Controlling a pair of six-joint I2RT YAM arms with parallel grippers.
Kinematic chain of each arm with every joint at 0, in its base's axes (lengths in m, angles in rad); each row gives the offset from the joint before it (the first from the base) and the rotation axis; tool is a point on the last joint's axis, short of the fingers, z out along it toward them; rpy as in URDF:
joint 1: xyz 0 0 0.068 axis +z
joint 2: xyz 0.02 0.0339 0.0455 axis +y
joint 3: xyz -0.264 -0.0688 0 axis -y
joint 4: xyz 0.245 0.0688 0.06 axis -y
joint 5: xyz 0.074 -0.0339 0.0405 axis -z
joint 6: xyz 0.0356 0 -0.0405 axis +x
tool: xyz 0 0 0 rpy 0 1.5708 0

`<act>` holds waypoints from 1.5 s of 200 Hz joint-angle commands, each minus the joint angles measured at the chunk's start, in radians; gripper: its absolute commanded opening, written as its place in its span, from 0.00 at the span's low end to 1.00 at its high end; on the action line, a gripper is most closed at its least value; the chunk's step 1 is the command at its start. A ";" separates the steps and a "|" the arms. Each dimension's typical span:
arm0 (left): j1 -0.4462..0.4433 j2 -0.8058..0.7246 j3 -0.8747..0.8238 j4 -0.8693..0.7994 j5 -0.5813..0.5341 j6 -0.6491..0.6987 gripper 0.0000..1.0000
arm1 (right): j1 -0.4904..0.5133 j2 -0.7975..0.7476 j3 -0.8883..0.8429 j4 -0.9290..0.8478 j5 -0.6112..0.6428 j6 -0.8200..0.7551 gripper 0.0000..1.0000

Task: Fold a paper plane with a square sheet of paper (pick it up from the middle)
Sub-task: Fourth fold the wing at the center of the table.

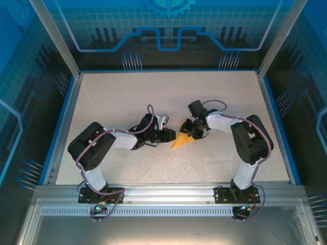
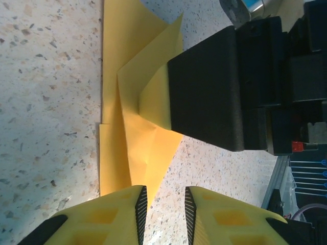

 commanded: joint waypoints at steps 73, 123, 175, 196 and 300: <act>-0.049 0.049 0.074 -0.016 0.029 0.060 0.19 | 0.018 0.179 0.023 -0.167 0.137 0.019 0.50; -0.049 0.073 0.076 -0.035 0.007 0.071 0.16 | 0.018 0.212 0.033 -0.165 0.117 0.026 0.53; -0.049 0.098 0.091 -0.064 -0.001 0.080 0.13 | 0.020 0.221 0.039 -0.178 0.124 0.029 0.54; -0.049 0.097 0.093 -0.092 -0.024 0.091 0.12 | 0.020 0.226 0.040 -0.181 0.125 0.034 0.54; -0.050 0.113 0.103 -0.148 -0.056 0.103 0.09 | 0.022 0.240 0.041 -0.194 0.139 0.047 0.53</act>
